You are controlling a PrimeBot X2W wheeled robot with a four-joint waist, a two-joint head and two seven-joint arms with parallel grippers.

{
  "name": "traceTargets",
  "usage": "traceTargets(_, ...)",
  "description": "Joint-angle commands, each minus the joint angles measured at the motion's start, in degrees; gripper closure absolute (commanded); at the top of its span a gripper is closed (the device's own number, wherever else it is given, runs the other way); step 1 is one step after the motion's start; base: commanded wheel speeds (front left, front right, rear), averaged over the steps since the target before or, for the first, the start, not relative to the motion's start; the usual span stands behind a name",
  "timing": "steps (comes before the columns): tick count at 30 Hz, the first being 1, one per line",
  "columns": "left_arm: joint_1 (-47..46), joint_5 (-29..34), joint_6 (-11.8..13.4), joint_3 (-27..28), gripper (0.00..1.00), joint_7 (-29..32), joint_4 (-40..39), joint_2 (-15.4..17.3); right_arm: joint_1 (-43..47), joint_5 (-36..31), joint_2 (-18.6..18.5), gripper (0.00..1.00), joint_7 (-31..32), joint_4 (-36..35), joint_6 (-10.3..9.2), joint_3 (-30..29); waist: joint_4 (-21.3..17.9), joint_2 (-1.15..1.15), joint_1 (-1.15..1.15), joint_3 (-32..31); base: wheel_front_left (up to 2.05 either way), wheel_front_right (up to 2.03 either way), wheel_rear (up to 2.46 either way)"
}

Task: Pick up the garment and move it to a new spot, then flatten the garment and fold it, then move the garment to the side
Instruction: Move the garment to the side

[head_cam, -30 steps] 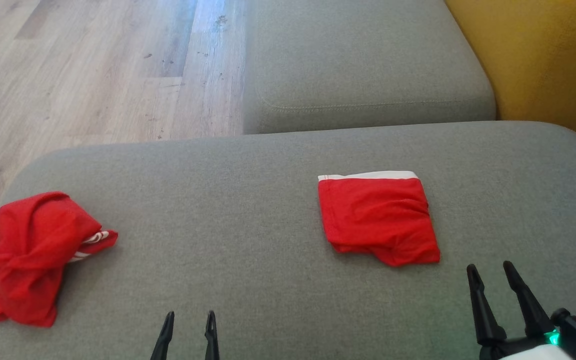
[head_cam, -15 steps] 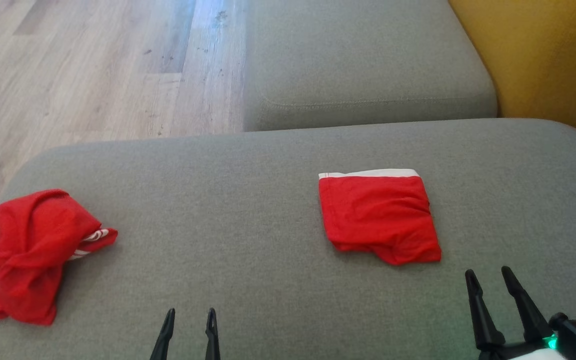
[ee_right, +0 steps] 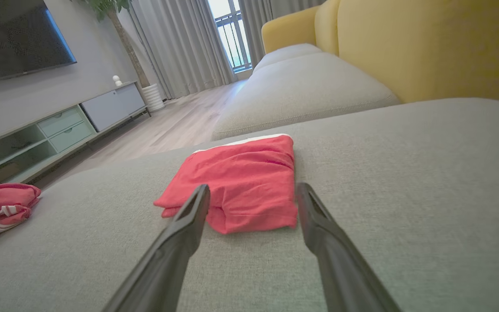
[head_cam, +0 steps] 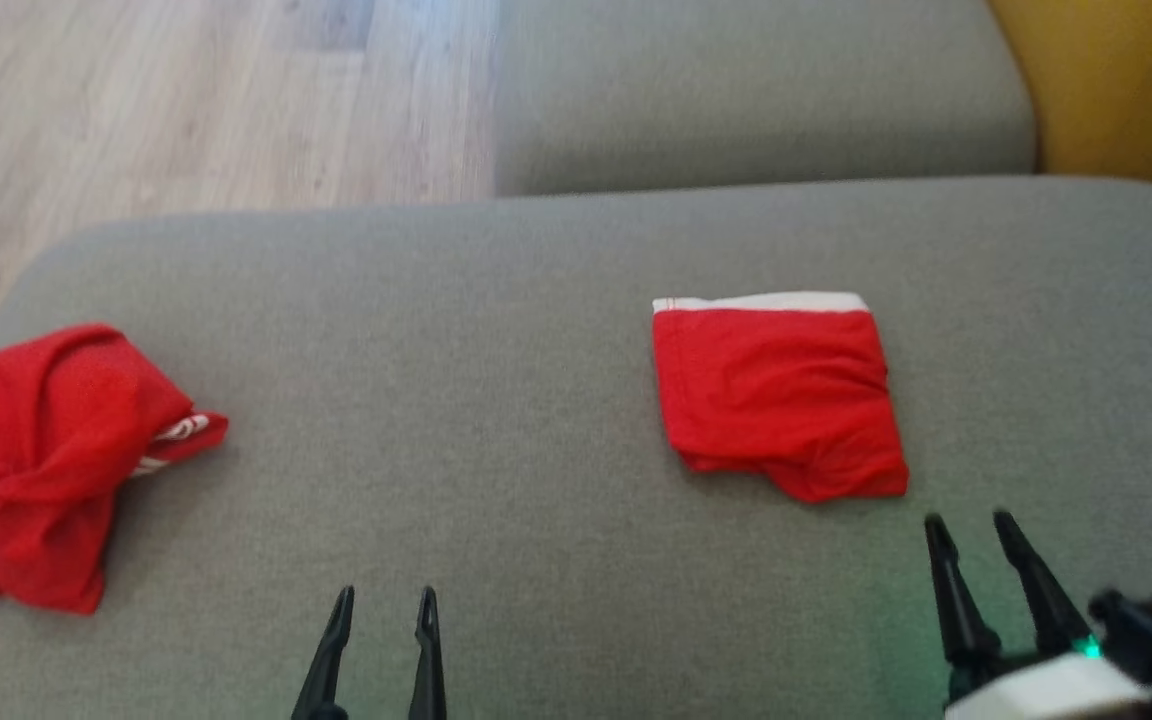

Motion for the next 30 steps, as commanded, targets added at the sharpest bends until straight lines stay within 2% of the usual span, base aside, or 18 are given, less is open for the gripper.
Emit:
traceTargets(1, -2.90, 0.51, -0.05, 1.17, 0.00, -0.55, -1.70, -0.32, -4.13, 1.13, -2.22, 0.00, -0.06, -1.19, -0.05, 1.51, 0.42, 0.00, -0.01, 1.84, 0.00, 0.00, 0.00)
traceTargets(6, -6.24, 0.77, -0.27, 0.32, 0.00, -0.55, -1.89, -0.32, -12.03, 9.50, -6.31, 0.00, 6.87, 0.58, -0.05, 3.07, 1.32, 0.00, -0.01, 7.19, 0.00, 0.00, 0.00)
traceTargets(12, -10.47, 0.87, -0.44, -0.57, 0.00, -0.55, -1.52, -0.32, -21.09, 25.34, -13.29, 0.00, 22.98, 2.77, -0.05, 3.45, 2.36, 0.00, -0.01, 11.46, 0.00, 0.00, 0.00)
traceTargets(16, -12.74, 0.61, -0.44, -1.30, 0.00, -0.55, -1.19, -0.32, -25.29, 33.19, -17.15, 0.00, 32.31, 4.92, -0.05, 3.02, 3.42, 0.00, -0.01, 13.71, 0.00, 0.00, 0.00)
traceTargets(20, -14.05, -0.10, -0.04, -2.47, 0.00, -0.55, -0.99, -0.32, -27.59, 38.61, -18.78, 0.00, 37.06, 6.73, -0.05, 2.58, 4.38, 0.00, -0.01, 15.56, 0.00, 0.00, 0.00)
traceTargets(24, -15.03, -0.56, 0.38, -3.53, 0.00, -0.55, -0.90, -0.32, -28.60, 41.12, -19.26, 0.00, 38.25, 7.98, -0.05, 3.02, 5.06, 0.00, -0.01, 16.89, 0.00, 0.00, 0.00)
traceTargets(25, -15.21, -0.67, 0.50, -3.69, 0.00, -0.55, -0.88, -0.32, -28.75, 41.42, -19.26, 0.07, 38.21, 8.19, -0.05, 3.29, 5.13, 0.00, -0.01, 17.10, 0.00, 0.00, 0.00)
traceTargets(26, -15.36, -0.75, 0.60, -3.79, 0.00, -0.55, -0.85, -0.32, -28.86, 41.60, -19.27, 0.22, 38.07, 8.41, -0.05, 3.60, 5.16, 0.00, -0.01, 17.27, 0.00, 0.00, 0.00)
traceTargets(29, -15.79, -0.86, 0.82, -3.86, 0.00, -0.55, -0.73, -0.32, -29.28, 42.20, -19.29, 0.87, 37.75, 9.10, -0.05, 4.59, 5.07, 0.00, -0.01, 17.75, 0.00, 0.00, 0.00)
traceTargets(30, -15.79, -0.86, 0.82, -3.86, 0.00, -0.55, -0.73, -0.32, -29.28, 42.20, -19.29, 0.87, 37.75, 9.10, -0.05, 4.59, 5.07, 0.00, -0.01, 17.75, 0.00, 0.00, 0.00)
